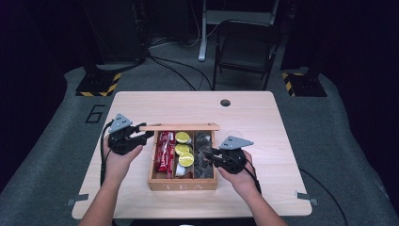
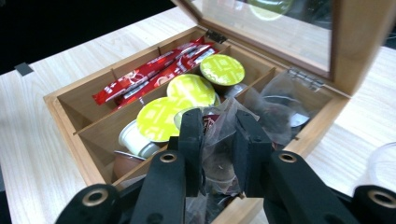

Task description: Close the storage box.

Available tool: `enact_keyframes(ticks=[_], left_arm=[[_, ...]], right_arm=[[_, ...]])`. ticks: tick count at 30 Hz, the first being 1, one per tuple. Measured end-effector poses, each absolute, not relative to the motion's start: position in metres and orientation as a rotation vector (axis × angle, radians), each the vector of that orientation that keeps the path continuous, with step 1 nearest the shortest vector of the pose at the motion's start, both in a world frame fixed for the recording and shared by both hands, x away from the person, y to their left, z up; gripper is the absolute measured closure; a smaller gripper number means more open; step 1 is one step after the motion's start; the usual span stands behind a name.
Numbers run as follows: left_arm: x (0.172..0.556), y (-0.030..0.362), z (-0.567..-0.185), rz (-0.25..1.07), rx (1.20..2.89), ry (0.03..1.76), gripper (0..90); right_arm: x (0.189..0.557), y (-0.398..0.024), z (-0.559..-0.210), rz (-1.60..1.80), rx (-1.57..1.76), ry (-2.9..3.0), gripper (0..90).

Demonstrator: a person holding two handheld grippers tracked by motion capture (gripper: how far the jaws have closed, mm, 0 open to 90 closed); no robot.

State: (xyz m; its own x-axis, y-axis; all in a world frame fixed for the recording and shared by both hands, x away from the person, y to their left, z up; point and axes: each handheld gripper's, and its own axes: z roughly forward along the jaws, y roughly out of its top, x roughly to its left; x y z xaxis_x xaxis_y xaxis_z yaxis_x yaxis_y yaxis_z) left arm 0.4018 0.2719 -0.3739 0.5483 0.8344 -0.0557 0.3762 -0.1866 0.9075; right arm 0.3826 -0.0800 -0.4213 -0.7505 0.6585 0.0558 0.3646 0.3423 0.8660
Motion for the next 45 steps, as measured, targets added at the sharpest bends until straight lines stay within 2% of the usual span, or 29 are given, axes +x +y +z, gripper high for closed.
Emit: enact_keyframes(ticks=[28,45], left_arm=[[0.4,0.272,-0.374,0.576,1.793,1.007,56.0],[0.392,0.27,-0.376,0.603,1.801,1.004,57.1]], right_arm=[[0.393,-0.135,-0.399,1.358,1.041,2.153,75.0],[0.41,-0.154,-0.405,1.319,1.113,2.101,75.3]])
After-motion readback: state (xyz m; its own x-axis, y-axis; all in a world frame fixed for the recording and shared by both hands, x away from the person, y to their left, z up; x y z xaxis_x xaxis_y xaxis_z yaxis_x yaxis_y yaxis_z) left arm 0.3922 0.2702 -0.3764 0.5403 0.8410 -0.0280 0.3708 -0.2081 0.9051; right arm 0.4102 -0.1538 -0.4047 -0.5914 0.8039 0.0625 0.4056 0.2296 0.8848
